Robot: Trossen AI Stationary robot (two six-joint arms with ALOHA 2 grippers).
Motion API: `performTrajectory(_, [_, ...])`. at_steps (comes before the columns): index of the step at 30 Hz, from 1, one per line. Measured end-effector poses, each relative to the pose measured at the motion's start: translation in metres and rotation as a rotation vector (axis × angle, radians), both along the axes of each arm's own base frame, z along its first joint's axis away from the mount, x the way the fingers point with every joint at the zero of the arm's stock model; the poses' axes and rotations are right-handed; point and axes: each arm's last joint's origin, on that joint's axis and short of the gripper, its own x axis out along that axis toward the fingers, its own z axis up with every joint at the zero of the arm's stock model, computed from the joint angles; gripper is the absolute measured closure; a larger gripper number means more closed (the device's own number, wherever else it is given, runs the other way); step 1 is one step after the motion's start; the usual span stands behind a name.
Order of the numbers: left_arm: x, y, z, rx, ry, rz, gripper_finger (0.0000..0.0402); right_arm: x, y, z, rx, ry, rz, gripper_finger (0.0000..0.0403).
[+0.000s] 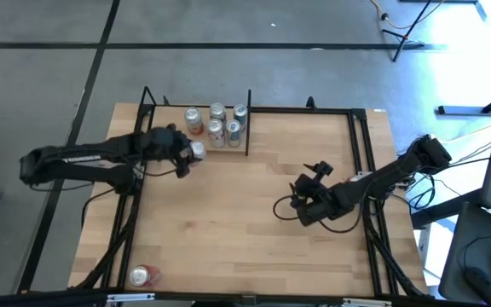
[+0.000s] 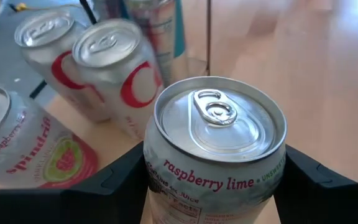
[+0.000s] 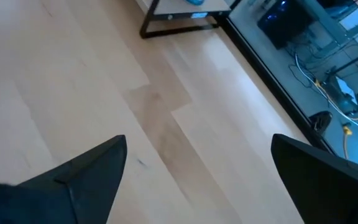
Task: Place canned beverage on shelf
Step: Put the pink soda can on the shelf aligned with other pink soda can
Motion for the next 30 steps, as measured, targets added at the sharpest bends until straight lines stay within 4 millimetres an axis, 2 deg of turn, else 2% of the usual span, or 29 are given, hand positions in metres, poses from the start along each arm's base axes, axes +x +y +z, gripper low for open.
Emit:
performTrajectory(10, [-0.01,0.045,0.002,0.032,-0.037,0.047,0.0166,0.001,-0.016,-0.009,-0.003,0.02,-0.057,0.002])
performTrajectory(17, [-0.007,0.069,-0.01,0.003,-0.009,0.103,0.0166,0.002,-0.016,-0.009,-0.016,0.02,-0.04,0.002])
performTrajectory(30, [-0.004,0.089,-0.016,0.008,-0.035,0.079,0.0166,0.01,-0.015,-0.006,-0.025,0.0,0.009,0.002])
